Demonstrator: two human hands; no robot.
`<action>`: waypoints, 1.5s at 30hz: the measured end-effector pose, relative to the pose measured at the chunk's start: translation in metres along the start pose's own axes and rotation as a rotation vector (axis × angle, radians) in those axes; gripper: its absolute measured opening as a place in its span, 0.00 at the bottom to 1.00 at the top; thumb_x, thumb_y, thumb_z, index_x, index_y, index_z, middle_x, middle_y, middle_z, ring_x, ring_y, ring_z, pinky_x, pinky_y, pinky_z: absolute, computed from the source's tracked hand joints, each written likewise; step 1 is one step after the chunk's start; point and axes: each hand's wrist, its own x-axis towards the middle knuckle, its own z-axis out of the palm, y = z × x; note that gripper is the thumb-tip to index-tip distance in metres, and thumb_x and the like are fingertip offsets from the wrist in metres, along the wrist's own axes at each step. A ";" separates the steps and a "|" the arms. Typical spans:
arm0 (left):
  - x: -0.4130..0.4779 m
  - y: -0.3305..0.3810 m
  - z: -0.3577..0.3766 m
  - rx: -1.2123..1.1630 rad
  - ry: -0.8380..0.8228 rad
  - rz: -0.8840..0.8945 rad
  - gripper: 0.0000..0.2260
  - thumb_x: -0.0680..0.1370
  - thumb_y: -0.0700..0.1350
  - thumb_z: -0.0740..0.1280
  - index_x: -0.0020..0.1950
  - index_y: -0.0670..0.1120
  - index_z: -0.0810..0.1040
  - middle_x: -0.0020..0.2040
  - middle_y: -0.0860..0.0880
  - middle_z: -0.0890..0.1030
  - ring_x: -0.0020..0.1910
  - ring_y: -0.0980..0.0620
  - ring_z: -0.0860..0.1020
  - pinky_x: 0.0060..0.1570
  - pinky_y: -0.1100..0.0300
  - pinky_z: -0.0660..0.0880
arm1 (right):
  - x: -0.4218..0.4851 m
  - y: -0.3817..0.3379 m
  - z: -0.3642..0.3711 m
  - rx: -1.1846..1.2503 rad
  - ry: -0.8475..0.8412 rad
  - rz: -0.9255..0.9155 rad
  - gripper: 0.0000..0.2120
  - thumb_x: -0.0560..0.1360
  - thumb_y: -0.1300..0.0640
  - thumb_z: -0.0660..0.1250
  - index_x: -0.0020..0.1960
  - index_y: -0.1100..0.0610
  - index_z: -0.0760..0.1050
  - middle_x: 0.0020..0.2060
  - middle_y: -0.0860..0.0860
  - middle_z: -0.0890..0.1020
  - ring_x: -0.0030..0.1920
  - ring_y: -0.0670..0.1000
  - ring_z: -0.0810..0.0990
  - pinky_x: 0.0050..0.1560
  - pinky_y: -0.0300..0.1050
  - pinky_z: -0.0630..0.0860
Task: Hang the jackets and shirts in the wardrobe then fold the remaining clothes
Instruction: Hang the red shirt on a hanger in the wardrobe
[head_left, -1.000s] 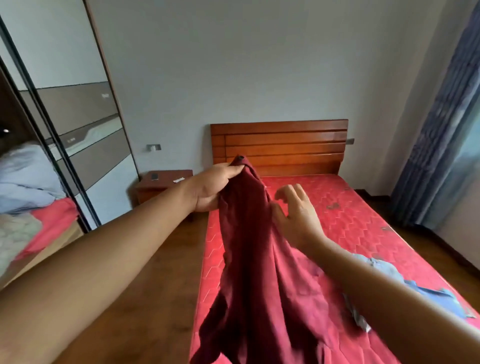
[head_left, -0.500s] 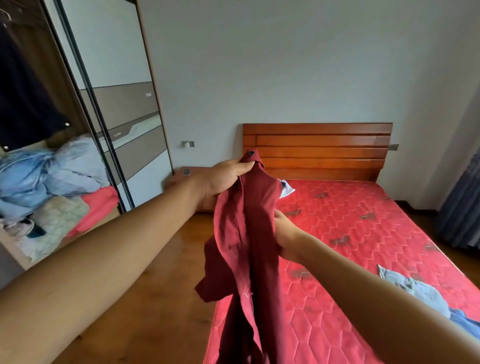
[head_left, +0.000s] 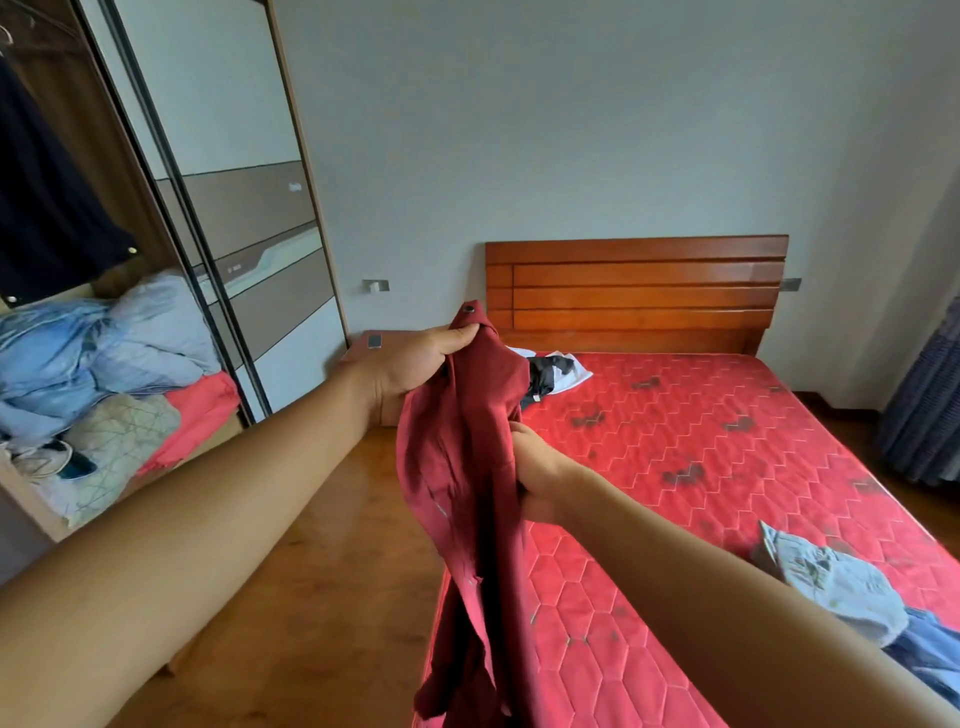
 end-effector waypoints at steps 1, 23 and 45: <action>0.000 -0.001 -0.001 -0.008 -0.001 0.000 0.15 0.81 0.55 0.64 0.57 0.48 0.84 0.63 0.44 0.82 0.66 0.45 0.77 0.74 0.44 0.66 | 0.001 -0.002 0.001 0.015 0.033 -0.015 0.12 0.79 0.67 0.59 0.55 0.64 0.80 0.40 0.61 0.82 0.38 0.58 0.81 0.51 0.58 0.78; 0.005 -0.006 -0.048 0.877 0.318 -0.027 0.22 0.77 0.61 0.57 0.63 0.51 0.79 0.61 0.46 0.81 0.61 0.45 0.78 0.66 0.47 0.74 | -0.026 -0.091 -0.118 -0.061 0.333 -0.132 0.11 0.79 0.55 0.69 0.39 0.54 0.74 0.25 0.48 0.66 0.21 0.45 0.64 0.23 0.36 0.66; -0.030 0.010 -0.076 0.357 0.483 -0.086 0.21 0.83 0.58 0.60 0.68 0.44 0.76 0.59 0.45 0.82 0.58 0.45 0.81 0.65 0.47 0.75 | 0.001 -0.051 -0.064 0.204 0.142 -0.089 0.12 0.82 0.55 0.60 0.53 0.57 0.81 0.43 0.56 0.85 0.40 0.51 0.84 0.46 0.46 0.80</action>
